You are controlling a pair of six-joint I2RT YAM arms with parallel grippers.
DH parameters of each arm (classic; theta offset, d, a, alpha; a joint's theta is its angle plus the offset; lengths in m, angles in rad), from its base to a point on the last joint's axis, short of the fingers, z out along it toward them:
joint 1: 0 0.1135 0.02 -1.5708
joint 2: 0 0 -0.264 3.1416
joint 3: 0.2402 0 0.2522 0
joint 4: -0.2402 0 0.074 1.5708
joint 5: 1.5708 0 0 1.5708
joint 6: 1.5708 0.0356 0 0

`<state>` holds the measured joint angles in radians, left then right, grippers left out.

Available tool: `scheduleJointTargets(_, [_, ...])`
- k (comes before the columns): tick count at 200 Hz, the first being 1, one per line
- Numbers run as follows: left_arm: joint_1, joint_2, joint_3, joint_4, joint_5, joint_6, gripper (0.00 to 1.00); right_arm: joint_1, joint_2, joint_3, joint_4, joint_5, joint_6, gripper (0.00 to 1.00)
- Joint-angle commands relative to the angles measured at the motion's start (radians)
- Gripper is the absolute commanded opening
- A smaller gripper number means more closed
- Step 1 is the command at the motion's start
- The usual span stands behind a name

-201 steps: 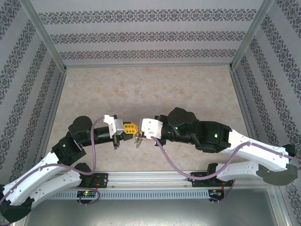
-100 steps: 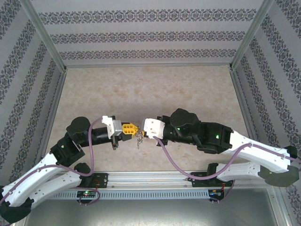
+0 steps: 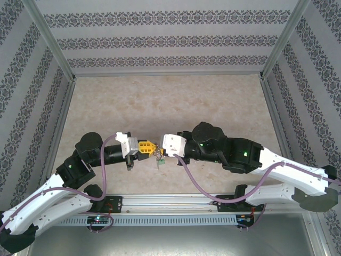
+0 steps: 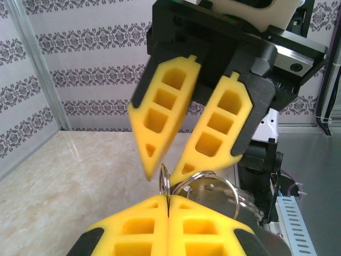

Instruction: Put the keys on the keyring

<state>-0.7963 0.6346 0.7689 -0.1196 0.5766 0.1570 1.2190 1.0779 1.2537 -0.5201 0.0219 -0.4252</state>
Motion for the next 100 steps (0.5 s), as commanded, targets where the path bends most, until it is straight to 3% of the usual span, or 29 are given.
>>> scheduleJointTargets(1, [0.0,-0.013,0.033,0.011,0.039,0.025,0.0,-0.012,0.008,0.005,0.038,0.003,0.003,0.25])
scheduleJointTargets(33, [0.001,-0.015,0.036,0.008,0.042,0.03,0.0,-0.024,0.005,-0.002,0.045,0.007,0.009,0.27])
scheduleJointTargets(100, [0.0,-0.005,0.04,-0.008,0.042,0.039,0.0,-0.036,0.024,0.017,0.032,-0.027,0.001,0.01])
